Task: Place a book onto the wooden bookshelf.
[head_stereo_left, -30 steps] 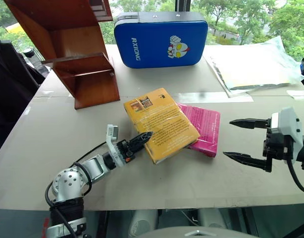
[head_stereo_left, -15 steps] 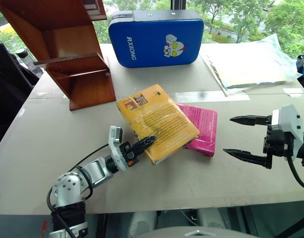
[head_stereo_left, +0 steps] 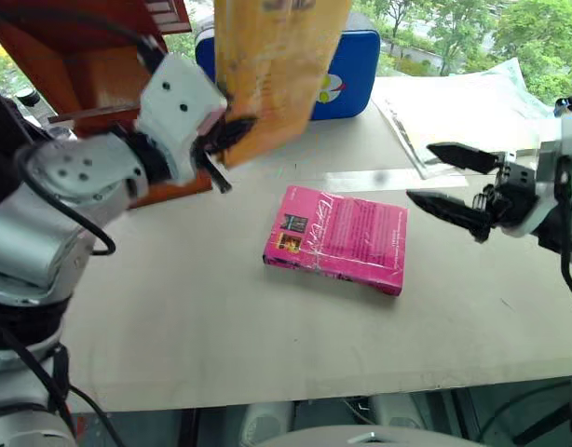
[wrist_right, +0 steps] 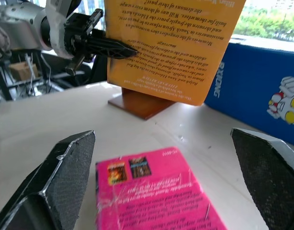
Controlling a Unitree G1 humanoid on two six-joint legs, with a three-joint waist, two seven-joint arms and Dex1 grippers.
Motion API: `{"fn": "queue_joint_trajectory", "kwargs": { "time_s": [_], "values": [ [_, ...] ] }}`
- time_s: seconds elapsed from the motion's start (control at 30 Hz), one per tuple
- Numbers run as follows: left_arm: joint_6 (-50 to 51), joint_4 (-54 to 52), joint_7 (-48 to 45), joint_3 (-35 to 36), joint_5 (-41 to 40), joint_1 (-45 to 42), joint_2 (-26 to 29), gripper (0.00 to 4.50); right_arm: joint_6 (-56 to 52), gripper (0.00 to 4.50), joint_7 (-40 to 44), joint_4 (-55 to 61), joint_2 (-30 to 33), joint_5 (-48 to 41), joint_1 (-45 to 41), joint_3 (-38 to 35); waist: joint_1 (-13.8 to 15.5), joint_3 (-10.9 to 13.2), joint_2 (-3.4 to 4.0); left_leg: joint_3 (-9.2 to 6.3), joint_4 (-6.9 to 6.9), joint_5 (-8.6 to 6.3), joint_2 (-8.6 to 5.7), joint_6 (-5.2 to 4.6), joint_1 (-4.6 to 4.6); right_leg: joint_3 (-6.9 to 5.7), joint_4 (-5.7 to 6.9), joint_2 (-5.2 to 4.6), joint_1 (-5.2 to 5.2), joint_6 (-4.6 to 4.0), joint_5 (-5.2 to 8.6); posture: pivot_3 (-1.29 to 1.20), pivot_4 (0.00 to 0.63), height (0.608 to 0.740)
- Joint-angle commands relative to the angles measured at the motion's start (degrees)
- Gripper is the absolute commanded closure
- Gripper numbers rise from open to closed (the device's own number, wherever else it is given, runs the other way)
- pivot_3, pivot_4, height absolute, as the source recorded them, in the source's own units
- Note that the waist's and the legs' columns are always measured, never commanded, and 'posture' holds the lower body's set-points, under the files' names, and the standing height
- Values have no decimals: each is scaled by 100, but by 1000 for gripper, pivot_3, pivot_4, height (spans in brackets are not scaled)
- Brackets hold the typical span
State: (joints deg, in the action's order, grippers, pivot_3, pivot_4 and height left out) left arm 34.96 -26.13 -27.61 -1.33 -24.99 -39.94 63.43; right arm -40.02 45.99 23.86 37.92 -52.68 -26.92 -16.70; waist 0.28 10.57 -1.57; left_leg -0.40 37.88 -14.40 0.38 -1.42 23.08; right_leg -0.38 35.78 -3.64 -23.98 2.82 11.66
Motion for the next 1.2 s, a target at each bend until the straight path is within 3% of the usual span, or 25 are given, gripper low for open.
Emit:
{"fn": "queue_joint_trajectory", "kwargs": {
  "time_s": [0.03,0.2,0.33,0.6,0.87,1.2],
  "values": [
    [-1020,414,-227,-103,1635,-309,775,4475,-9,0,-383,-170,-324,-401,-497,-26,-7,1,-1,3,-13,0,0,2,2,0,3,0,-11,9,0,0,150,740],
    [-1939,1456,-591,-95,3011,81,1832,4475,-60,0,-547,-299,-613,-514,-865,154,-46,4,7,4,-60,1,3,4,17,-2,9,2,-49,12,5,0,150,740],
    [-2278,2065,-936,-63,3527,147,2151,4475,-27,0,-525,-339,-637,-465,-930,253,-57,6,10,6,-45,2,2,5,82,-3,32,1,-116,13,4,0,150,740],
    [-2174,2743,-1724,-292,3944,-183,1866,4475,94,0,-568,-308,-795,-406,-1026,405,-81,8,7,11,-18,1,-1,2,86,1,57,-4,-117,18,2,0,150,740],
    [-2278,3387,-2311,-683,4658,-775,1666,4475,38,0,-1123,-250,-780,164,-1113,654,-123,9,7,15,45,1,2,1,82,11,121,2,-122,17,3,0,150,740],
    [-2938,4212,-2686,-803,5315,-1295,1842,4475,-199,0,-1462,-197,-755,276,-1293,760,-117,8,6,16,48,1,2,1,83,13,126,2,-123,17,3,0,150,740]
  ]
}}
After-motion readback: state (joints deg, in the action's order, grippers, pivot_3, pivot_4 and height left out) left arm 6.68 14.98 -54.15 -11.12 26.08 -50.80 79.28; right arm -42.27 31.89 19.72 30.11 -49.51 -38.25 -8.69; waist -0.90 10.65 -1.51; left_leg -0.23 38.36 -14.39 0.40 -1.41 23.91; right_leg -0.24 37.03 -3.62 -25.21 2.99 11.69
